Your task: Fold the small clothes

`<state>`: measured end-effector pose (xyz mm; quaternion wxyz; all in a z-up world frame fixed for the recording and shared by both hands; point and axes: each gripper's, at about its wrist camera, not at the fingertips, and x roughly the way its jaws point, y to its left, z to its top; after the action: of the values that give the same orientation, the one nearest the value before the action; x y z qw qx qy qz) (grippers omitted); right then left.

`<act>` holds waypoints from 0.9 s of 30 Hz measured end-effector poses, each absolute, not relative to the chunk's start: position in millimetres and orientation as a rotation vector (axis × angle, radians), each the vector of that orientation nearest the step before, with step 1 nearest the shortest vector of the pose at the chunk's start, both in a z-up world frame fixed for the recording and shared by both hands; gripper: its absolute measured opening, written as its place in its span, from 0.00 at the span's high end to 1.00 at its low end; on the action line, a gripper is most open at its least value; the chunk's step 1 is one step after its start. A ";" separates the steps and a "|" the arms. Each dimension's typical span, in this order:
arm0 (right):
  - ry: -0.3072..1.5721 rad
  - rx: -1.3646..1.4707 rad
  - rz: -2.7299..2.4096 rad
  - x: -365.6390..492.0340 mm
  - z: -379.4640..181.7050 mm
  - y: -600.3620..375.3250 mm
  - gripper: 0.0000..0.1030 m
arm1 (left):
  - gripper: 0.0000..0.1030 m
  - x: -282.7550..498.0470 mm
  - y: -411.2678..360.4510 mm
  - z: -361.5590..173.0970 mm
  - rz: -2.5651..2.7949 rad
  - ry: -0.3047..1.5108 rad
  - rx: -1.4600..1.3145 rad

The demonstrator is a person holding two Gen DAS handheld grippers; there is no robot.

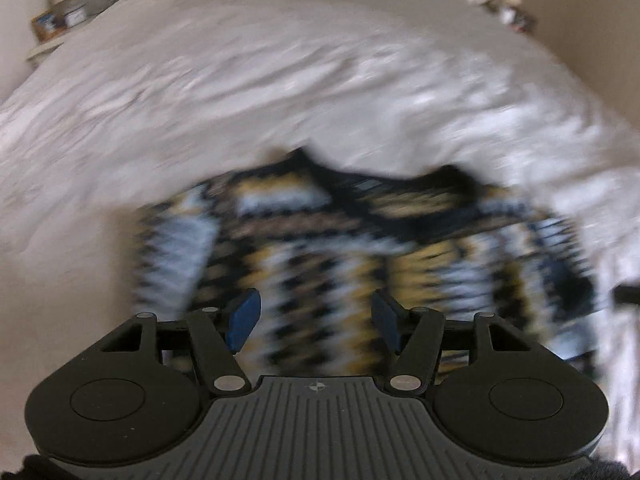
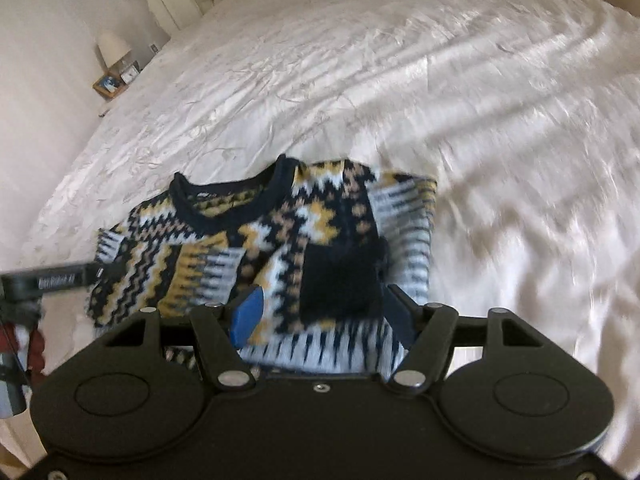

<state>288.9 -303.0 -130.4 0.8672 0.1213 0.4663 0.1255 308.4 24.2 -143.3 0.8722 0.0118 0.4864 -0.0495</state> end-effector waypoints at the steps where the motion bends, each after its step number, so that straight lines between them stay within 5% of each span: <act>1: 0.977 0.249 0.258 296.7 -131.1 -302.7 0.32 | 0.42 309.9 34.8 -148.2 -0.082 1.030 0.040; 21: 1.144 0.241 0.271 361.4 -183.0 -292.2 0.32 | 0.37 315.9 89.1 -193.1 -0.018 1.086 -0.104; 23: 1.158 0.242 0.276 362.0 -184.8 -288.8 0.39 | 0.37 315.8 89.2 -192.5 -0.014 1.085 -0.108; 26: 1.174 0.275 0.245 362.8 -187.4 -291.0 0.84 | 0.37 315.8 89.4 -192.0 -0.013 1.083 -0.111; 27: 1.176 0.296 0.249 362.7 -186.2 -292.6 0.85 | 0.37 315.8 89.8 -191.8 -0.015 1.079 -0.113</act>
<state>362.7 -292.6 -186.2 0.8143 0.1389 0.5513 0.1167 315.8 89.8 -191.8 0.8563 -0.0539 0.5136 -0.0070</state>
